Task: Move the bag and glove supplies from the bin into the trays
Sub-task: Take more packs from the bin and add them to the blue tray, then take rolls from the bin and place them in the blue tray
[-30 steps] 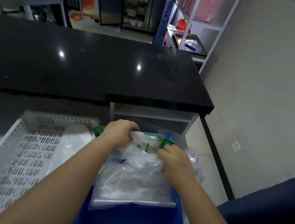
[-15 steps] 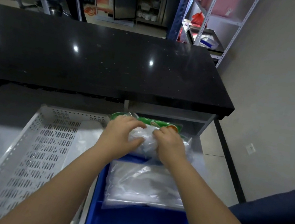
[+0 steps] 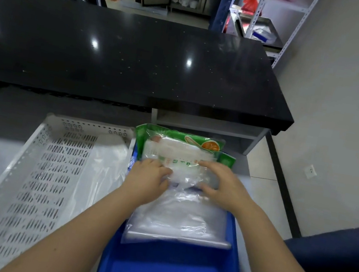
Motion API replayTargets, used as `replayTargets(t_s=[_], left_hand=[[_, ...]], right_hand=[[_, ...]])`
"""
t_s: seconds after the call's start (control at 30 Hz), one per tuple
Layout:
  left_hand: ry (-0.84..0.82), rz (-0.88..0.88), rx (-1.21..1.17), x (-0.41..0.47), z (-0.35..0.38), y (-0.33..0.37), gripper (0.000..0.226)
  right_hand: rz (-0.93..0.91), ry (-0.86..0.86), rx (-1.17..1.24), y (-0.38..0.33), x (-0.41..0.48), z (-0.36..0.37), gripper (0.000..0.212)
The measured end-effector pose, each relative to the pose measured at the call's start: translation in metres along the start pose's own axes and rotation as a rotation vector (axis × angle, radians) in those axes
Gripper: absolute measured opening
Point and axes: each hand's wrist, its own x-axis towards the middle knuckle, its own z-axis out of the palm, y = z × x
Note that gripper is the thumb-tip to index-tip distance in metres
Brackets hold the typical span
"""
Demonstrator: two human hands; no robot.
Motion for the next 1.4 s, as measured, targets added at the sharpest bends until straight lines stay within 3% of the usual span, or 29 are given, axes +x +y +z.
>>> replayTargets(t_s=[0.13, 0.2, 0.3, 0.43, 0.6, 0.7, 0.87, 1.07, 1.33, 1.4], left_hand=[[0.154, 0.034, -0.115, -0.017, -0.006, 0.004, 0.046], [0.19, 0.075, -0.185, -0.024, -0.005, 0.009, 0.049], [0.055, 0.071, -0.101, -0.021, 0.005, 0.015, 0.055], [-0.121, -0.011, 0.007, -0.009, 0.015, 0.012, 0.055], [-0.195, -0.048, -0.025, -0.012, 0.009, 0.017, 0.053], [-0.083, -0.07, -0.067, -0.022, -0.007, 0.018, 0.046], [0.25, -0.104, -0.069, -0.044, -0.043, 0.018, 0.038], [0.405, -0.374, -0.086, -0.091, -0.052, -0.011, 0.038], [0.562, -0.669, -0.109, -0.217, -0.059, -0.072, 0.039], [0.591, -0.731, -0.107, -0.256, -0.062, -0.091, 0.04]], right_hand=[[-0.202, 0.272, -0.083, -0.007, -0.015, -0.002, 0.028], [-0.204, 0.142, -0.145, -0.01, -0.014, 0.007, 0.024], [-0.036, -0.11, -0.168, -0.01, -0.01, 0.019, 0.039], [0.046, -0.228, -0.244, -0.01, -0.001, 0.025, 0.052], [0.135, -0.351, -0.201, -0.016, 0.007, 0.015, 0.058], [0.04, -0.234, -0.24, -0.022, 0.006, 0.0, 0.049], [-0.261, 0.063, -0.264, -0.057, 0.012, -0.009, 0.03], [-0.439, -0.002, -0.243, -0.114, 0.026, 0.019, 0.03], [-0.646, 0.172, -0.196, -0.237, -0.004, 0.08, 0.027], [-0.7, 0.132, -0.163, -0.277, -0.013, 0.105, 0.026]])
